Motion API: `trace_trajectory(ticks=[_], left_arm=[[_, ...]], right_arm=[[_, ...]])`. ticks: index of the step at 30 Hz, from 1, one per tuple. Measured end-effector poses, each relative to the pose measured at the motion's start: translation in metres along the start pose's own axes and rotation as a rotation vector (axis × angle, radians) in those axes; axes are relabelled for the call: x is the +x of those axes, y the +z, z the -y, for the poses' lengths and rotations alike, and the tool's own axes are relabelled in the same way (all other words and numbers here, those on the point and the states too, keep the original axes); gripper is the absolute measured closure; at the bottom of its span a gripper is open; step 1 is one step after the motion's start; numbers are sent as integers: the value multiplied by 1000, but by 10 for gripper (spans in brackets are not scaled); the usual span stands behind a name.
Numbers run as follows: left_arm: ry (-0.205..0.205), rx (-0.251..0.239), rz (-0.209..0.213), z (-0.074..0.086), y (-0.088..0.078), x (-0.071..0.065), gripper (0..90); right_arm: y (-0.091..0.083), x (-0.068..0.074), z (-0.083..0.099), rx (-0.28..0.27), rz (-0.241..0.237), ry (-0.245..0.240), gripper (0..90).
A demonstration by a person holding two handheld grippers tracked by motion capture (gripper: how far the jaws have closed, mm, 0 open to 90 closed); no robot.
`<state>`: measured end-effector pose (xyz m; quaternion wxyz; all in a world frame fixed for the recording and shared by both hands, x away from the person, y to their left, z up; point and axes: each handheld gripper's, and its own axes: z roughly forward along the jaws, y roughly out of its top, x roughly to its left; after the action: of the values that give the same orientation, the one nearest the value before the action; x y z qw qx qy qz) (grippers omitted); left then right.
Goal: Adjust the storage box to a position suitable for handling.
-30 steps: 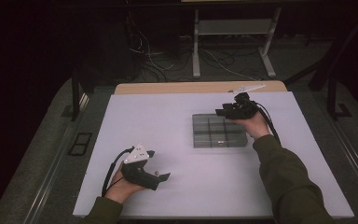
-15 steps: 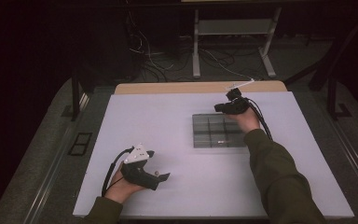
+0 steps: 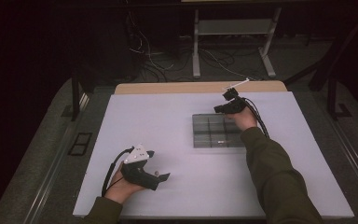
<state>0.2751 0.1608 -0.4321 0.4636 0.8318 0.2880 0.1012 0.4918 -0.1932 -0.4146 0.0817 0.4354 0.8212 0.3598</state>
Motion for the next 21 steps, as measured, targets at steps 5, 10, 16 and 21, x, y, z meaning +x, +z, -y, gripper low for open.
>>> trace_trajectory(ticks=[5, 10, 16, 21], left_arm=[[-1, 0, 0, 0, 0, 0, 0], [0, 0, 0, 0, 0, 0, 0], [1, 1, 0, 0, 0, 0, 0], [0, 1, 0, 0, 0, 0, 0]], right_arm=[[2, -2, 0, 6, 2, 9, 895], [3, -2, 0, 14, 6, 8, 896], [3, -2, 1, 28, -2, 8, 896], [3, 0, 3, 53, -12, -1, 897]])
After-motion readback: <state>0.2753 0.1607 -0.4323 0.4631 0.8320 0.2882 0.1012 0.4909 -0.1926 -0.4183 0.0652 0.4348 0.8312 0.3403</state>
